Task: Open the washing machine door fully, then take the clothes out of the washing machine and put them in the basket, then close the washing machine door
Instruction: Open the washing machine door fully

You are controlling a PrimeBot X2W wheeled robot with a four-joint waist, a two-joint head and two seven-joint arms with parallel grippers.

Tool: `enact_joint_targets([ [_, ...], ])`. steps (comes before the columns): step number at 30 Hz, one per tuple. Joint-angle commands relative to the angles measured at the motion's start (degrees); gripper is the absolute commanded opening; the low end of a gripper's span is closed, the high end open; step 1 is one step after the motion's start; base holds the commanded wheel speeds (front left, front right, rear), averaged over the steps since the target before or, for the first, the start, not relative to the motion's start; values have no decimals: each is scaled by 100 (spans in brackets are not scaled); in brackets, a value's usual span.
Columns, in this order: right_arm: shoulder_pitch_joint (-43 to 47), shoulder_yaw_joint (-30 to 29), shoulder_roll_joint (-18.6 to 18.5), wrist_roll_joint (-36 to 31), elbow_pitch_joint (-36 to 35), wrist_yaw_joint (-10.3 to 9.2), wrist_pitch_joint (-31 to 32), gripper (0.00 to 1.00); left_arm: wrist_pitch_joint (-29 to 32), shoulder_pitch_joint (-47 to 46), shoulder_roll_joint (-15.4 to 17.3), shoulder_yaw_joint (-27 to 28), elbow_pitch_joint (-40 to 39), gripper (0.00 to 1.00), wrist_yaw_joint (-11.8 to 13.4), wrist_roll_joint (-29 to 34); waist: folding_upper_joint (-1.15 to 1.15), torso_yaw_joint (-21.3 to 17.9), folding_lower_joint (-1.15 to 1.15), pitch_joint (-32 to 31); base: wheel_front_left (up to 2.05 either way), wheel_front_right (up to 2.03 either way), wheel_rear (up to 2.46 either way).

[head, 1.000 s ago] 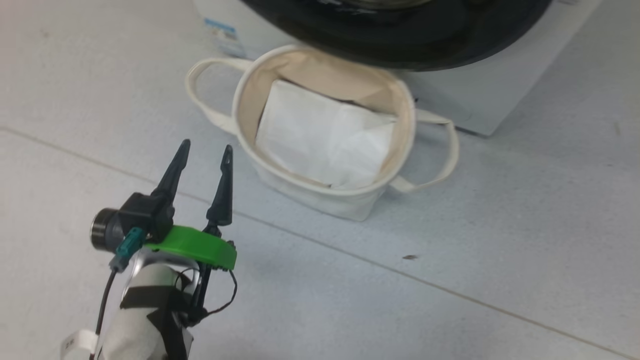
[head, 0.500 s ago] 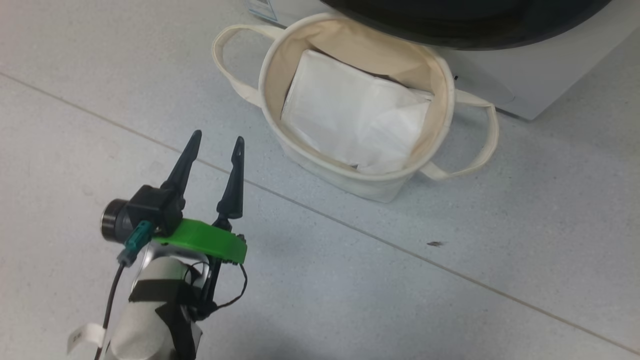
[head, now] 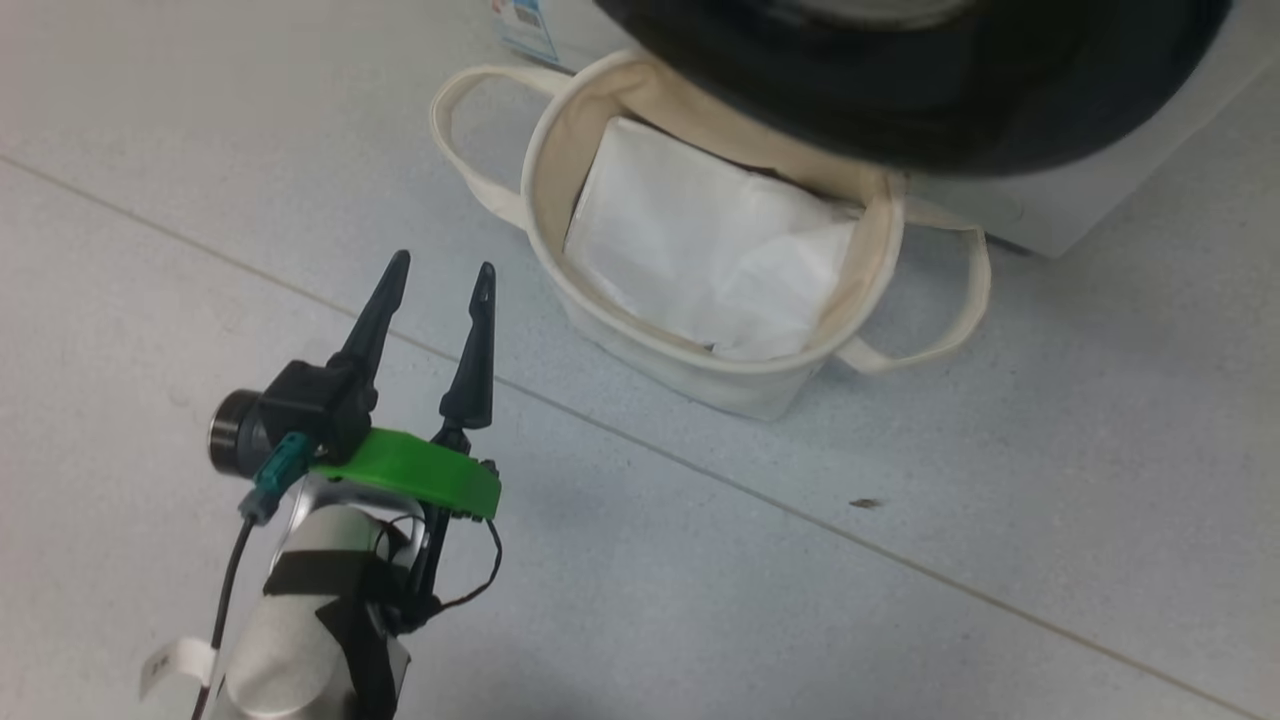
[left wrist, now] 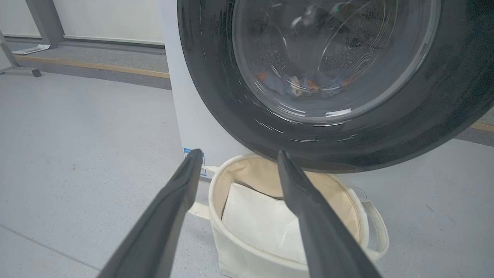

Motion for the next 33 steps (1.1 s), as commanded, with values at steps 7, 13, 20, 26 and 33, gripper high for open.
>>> enact_joint_targets([
  [7,975,492,683,105,-1148,20,436,0,-68,190,112,350,-41,100,-45,188,0,-200,0,-519,0,0,0],
  [13,1524,1025,1302,38,-1648,20,573,0,-68,348,112,522,44,100,-118,310,0,-321,0,-829,0,0,0],
  [20,1788,1588,2096,16,-1784,20,630,0,-68,383,112,627,14,100,-188,357,0,-253,0,-910,0,0,0],
  [26,1981,1978,2369,-55,-1810,20,449,0,-68,377,112,647,53,100,-208,379,0,-83,0,-993,0,0,0],
  [33,2167,2346,2467,3,-1891,20,-92,0,-68,380,113,738,114,100,-244,450,0,105,0,-1143,0,0,0],
])
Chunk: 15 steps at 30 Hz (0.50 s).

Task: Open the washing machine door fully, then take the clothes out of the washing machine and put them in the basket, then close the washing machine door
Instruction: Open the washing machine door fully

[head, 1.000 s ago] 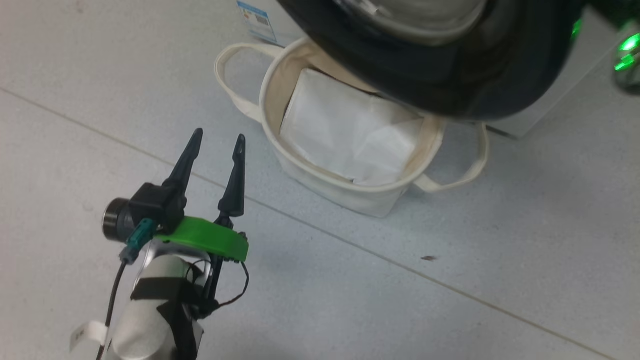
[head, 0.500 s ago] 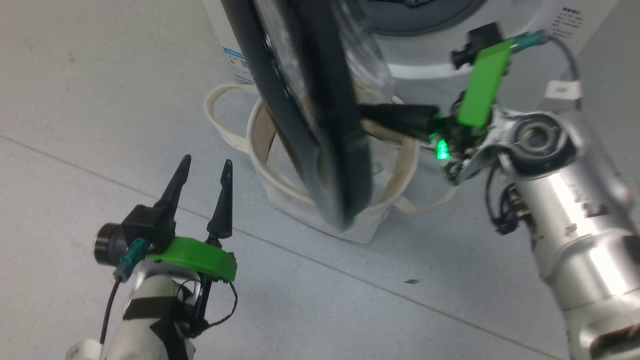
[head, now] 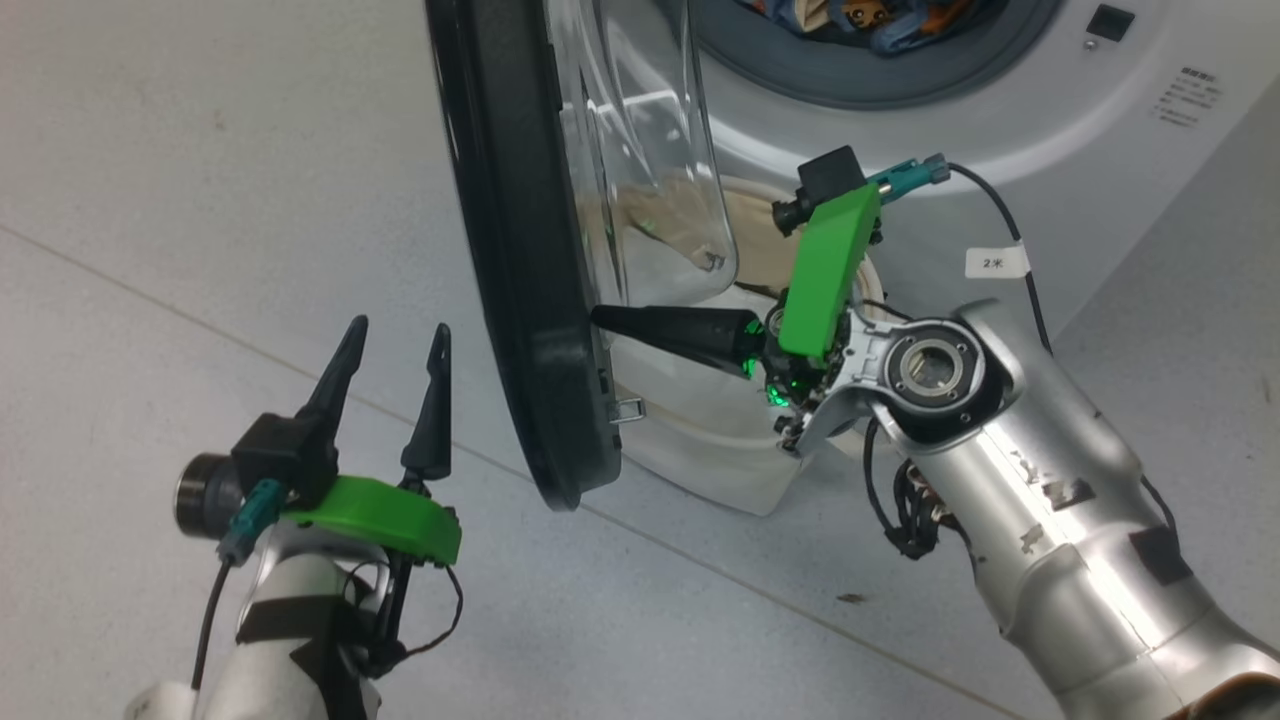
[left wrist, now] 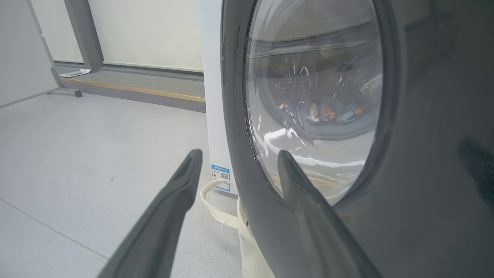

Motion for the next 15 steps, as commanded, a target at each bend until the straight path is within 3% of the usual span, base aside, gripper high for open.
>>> enact_joint_targets([
  [1,42,98,199,16,-267,21,-133,0,-68,-28,126,233,-141,100,-37,54,0,28,0,-62,0,0,0],
  [3,81,160,202,11,-284,21,-292,4,-68,-7,146,286,-125,100,-49,65,0,19,0,-122,0,0,0],
  [4,95,187,203,-7,-314,21,-377,96,-68,1,162,313,-119,100,-56,71,0,7,0,-151,0,0,0],
  [10,300,346,87,-410,-528,21,-965,100,-68,42,308,512,-86,100,-100,79,0,-152,0,-368,0,0,0],
  [15,699,665,-482,-1197,-1247,21,-2262,100,-68,68,601,773,-110,100,-144,64,0,-463,0,-584,0,0,0],
])
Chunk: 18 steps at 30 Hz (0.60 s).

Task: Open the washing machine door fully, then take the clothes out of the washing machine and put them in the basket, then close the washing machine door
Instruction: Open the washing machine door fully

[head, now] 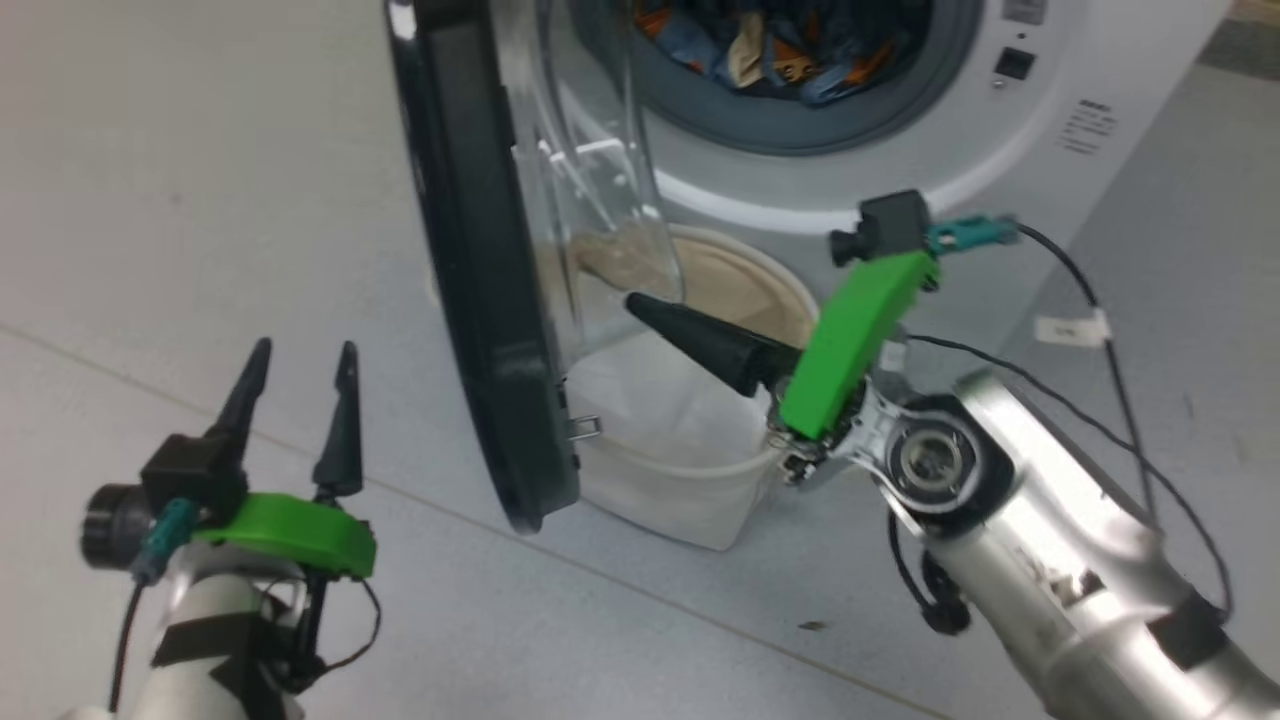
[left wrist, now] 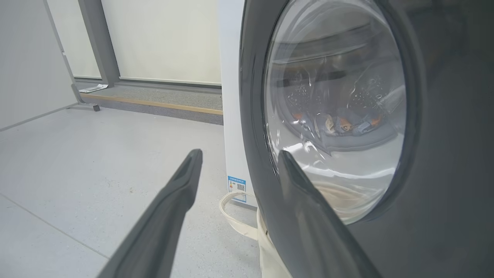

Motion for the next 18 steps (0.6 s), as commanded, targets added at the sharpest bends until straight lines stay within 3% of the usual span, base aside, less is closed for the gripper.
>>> enact_joint_targets([
  [1,84,129,-118,-269,-350,21,-430,100,-68,-86,292,248,-190,100,-25,46,0,-190,0,-128,0,0,0],
  [5,220,449,-708,-1093,-503,21,-1854,100,-68,-69,573,364,-164,100,-64,73,0,-448,0,-244,0,0,0],
  [10,368,512,-1237,-2033,-21,21,-3627,100,-68,-56,854,537,-197,100,-104,18,0,-707,0,-363,0,0,0],
  [14,514,204,-1367,-2755,357,21,-4008,100,-68,-58,1052,586,-186,100,-141,-14,0,-885,0,-419,0,0,0],
  [18,920,-540,-1309,-3506,301,21,-4039,100,-68,-78,1208,580,-186,100,-182,-87,0,-990,0,-475,0,0,0],
])
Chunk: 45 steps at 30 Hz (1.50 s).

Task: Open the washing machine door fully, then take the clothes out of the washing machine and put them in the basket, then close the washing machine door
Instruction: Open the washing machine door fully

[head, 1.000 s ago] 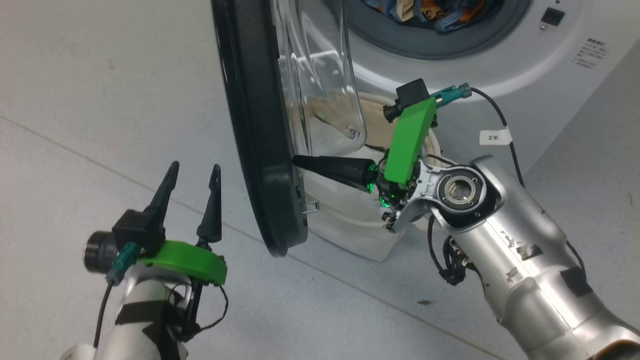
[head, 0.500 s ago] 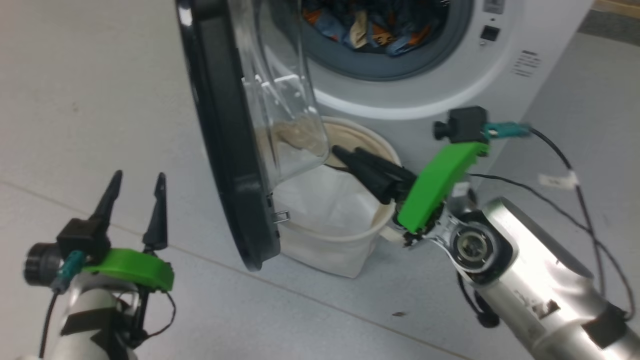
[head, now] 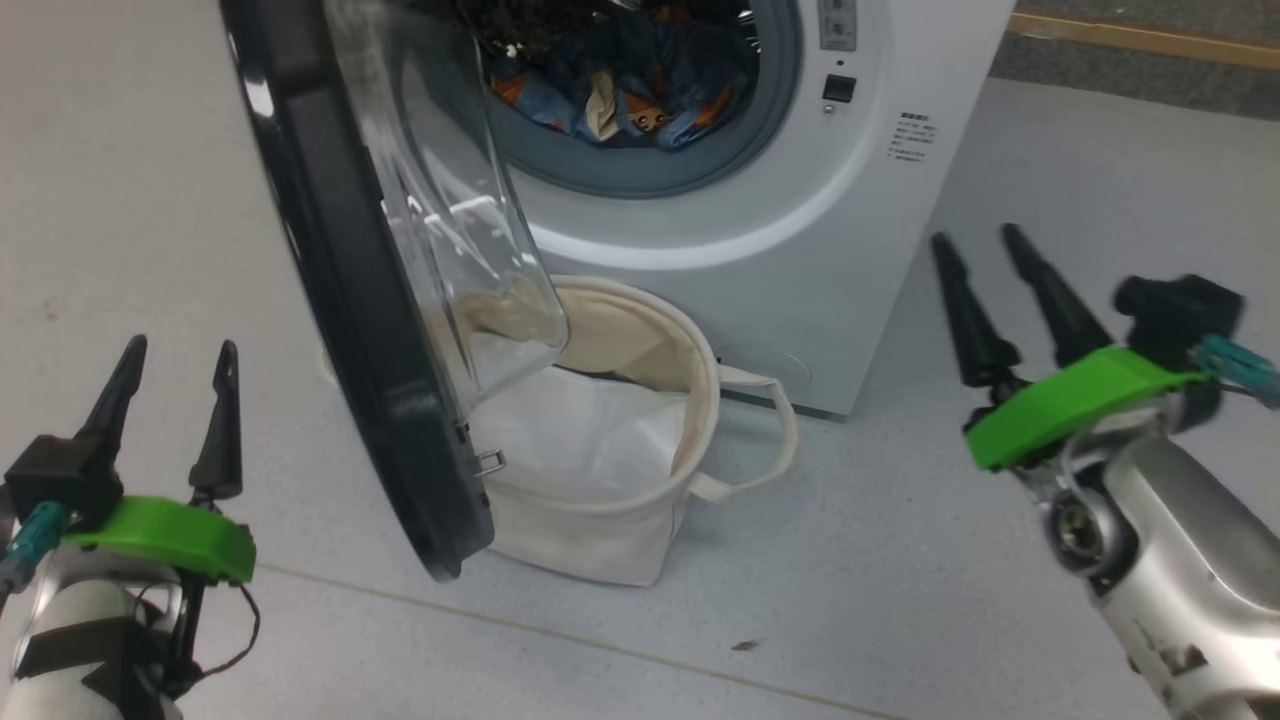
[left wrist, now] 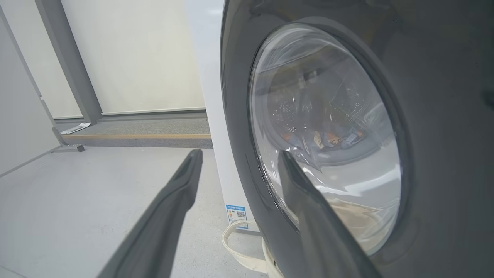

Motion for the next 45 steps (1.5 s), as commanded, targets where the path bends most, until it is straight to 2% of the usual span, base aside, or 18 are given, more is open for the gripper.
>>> enact_joint_targets([
  [1,257,-290,15,-384,-234,20,-68,100,-68,-117,329,225,-192,100,-21,-45,0,-65,0,-40,0,0,0],
  [7,1004,-1114,165,-1209,-537,20,-69,100,-68,-111,430,207,-165,100,-53,-246,0,-163,0,-74,0,0,0],
  [14,1784,-1732,423,-1867,-748,20,-70,100,-68,6,514,153,-97,100,-70,-418,0,-250,0,-213,0,0,0],
  [23,2080,-2052,612,-2427,-933,20,-71,100,-52,73,517,36,-2,100,-78,-592,0,-265,0,-252,0,0,0],
  [45,2168,-2126,754,-2649,-763,20,-71,100,70,183,557,-180,240,100,-85,-1044,0,-263,0,-373,0,0,0],
])
